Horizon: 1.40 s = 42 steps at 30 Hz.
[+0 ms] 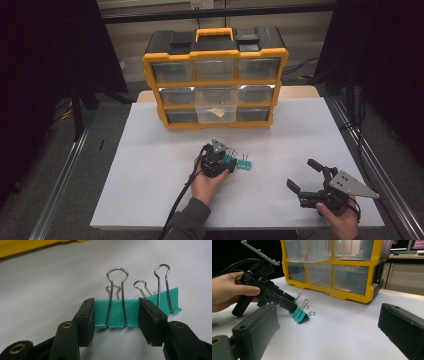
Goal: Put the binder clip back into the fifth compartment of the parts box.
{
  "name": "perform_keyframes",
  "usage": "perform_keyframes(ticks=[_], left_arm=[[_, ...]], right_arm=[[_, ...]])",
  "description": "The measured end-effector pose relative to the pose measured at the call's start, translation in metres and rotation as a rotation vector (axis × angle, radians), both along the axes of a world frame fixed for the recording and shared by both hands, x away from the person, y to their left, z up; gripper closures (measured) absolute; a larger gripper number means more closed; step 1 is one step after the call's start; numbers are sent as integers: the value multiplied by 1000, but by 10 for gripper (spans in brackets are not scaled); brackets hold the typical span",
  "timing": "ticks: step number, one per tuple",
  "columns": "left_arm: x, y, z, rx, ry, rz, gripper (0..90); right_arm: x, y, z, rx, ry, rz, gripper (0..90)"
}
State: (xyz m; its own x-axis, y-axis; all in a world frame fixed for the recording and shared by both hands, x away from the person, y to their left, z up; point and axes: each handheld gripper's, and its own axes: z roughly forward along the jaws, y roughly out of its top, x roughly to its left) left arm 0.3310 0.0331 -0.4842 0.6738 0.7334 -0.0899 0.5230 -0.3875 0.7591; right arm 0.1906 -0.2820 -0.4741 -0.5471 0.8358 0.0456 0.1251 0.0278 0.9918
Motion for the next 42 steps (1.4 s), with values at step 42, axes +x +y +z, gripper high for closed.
perform_keyframes(ticks=[42], left_arm=[[-13, 27, 112, -301, -217, -36, 499]], right_arm=[[1, 1, -1, -1, -1, 6, 23]])
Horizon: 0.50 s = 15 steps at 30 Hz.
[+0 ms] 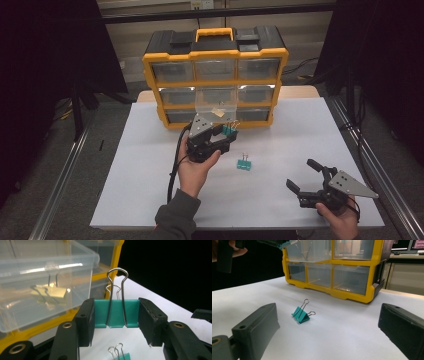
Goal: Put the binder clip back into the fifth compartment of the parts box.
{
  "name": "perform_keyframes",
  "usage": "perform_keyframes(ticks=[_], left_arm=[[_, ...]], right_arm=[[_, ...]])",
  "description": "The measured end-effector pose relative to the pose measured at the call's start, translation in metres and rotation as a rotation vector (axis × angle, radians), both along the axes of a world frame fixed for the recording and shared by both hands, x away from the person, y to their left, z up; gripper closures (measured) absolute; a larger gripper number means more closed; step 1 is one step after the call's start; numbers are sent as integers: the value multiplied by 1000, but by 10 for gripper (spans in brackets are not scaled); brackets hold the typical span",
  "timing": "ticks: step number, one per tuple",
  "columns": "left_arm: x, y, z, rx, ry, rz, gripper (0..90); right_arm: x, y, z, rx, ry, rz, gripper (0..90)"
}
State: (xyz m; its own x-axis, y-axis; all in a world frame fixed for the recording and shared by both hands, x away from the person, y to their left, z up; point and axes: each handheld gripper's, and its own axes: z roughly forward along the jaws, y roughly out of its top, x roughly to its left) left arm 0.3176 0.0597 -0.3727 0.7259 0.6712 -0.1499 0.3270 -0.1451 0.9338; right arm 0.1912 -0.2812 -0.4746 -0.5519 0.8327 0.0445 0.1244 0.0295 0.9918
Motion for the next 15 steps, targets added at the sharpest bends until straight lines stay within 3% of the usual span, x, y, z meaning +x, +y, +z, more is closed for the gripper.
perform_keyframes(ticks=[8, 15], left_arm=[[3, 3, 22, -41, -12, -7, 499], [8, 7, 39, -51, -37, 3, 499]], right_arm=[[0, 0, 0, -1, 2, 1, 23], [0, 0, 0, -2, 4, 1, 23]])
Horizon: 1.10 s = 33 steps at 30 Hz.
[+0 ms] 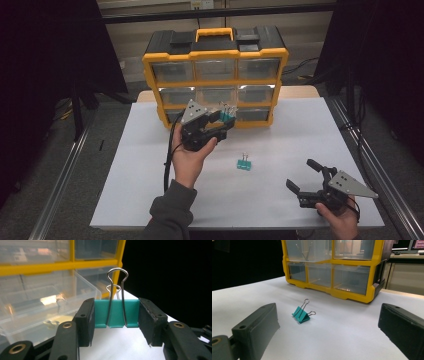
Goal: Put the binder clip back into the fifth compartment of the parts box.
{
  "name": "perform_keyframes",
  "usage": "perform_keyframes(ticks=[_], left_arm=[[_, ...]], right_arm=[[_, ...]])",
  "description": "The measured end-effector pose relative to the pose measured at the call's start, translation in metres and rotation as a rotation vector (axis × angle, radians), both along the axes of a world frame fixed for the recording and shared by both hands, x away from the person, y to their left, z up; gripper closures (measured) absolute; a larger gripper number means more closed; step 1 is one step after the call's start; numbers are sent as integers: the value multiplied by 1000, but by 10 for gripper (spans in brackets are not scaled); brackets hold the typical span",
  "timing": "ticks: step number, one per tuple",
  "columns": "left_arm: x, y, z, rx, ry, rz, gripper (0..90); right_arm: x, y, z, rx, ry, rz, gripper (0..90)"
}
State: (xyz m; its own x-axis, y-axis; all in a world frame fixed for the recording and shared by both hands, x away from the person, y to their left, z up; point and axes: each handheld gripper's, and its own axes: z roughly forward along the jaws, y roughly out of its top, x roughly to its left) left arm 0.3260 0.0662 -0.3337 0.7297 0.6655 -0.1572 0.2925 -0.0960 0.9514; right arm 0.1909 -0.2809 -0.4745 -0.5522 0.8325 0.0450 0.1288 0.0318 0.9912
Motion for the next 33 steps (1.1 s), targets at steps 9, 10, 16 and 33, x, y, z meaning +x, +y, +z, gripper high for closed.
perform_keyframes(ticks=[9, 10, 16, 33], left_arm=[[11, 4, 14, -17, -13, 46, 499], [13, 5, 16, -13, -15, 52, 499], [23, 6, 19, -25, -18, 89, 499], [50, 14, 14, -1, -19, 180, 499]], right_arm=[[0, 0, 0, -1, -2, -1, 23], [0, 0, 0, -1, -2, -1, 23], [0, 0, 0, 1, -5, 3, 23], [1, 0, 0, -1, -4, 1, 24]])
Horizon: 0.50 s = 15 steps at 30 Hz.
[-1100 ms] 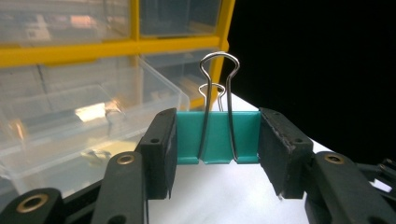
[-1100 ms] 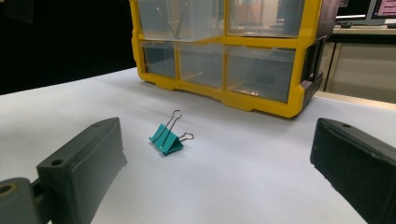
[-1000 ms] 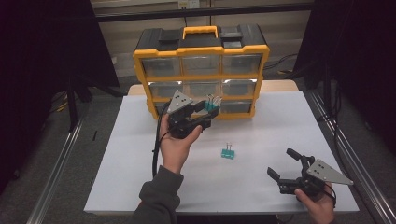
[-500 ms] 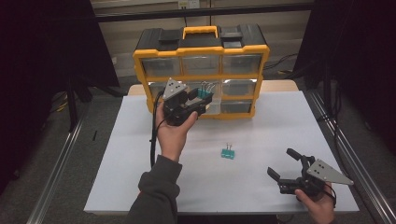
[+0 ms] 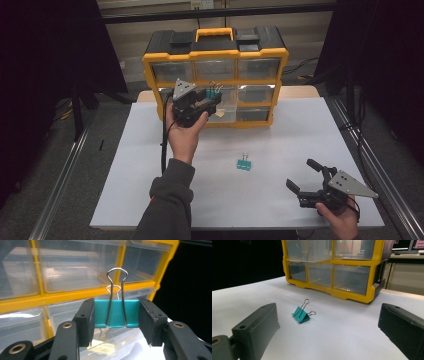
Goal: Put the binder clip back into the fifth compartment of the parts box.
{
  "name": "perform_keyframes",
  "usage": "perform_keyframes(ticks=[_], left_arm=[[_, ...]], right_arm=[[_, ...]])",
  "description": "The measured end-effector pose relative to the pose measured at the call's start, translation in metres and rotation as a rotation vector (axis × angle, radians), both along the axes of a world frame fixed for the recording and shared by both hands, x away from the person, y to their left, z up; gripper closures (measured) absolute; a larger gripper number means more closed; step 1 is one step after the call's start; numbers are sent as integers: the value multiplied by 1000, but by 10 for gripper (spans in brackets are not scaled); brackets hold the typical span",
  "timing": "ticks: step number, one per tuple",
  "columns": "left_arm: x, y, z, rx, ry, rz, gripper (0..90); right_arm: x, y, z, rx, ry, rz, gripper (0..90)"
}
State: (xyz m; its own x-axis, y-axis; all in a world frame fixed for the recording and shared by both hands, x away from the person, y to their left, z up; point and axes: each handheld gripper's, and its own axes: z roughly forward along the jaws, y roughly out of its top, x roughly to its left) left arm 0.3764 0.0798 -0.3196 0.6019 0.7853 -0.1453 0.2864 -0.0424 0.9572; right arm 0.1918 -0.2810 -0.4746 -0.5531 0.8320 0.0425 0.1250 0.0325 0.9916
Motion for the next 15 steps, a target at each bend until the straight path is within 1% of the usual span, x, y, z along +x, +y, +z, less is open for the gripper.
perform_keyframes(ticks=[1, 2, 3, 5, 7, 8, 13, 14, 15], left_arm=[[1, 0, -1, -14, -3, 8, 499], [2, 0, -1, -16, -4, 13, 499], [3, 1, -2, -9, -5, 19, 499], [5, 2, -3, -11, -8, 26, 499], [6, 2, -4, -5, -7, 34, 499], [7, 2, -4, -3, -7, 28, 499], [10, 2, -7, 18, -8, 40, 493], [11, 1, -7, 13, -12, 41, 463], [11, 0, -8, 13, -4, 44, 381]], right_arm=[[0, 0, 0, -1, -1, 1, 24], [-1, 0, 0, 1, -1, 1, 23], [-1, 1, 1, 1, -1, 3, 24], [0, 0, 0, 2, -2, 5, 24], [0, 0, 0, 3, -4, 0, 24], [0, 0, 0, 3, -4, 0, 23], [0, 0, 0, 1, -2, 5, 24], [0, 0, 0, 1, -2, 5, 24], [0, 0, 0, 2, -2, 5, 23]])
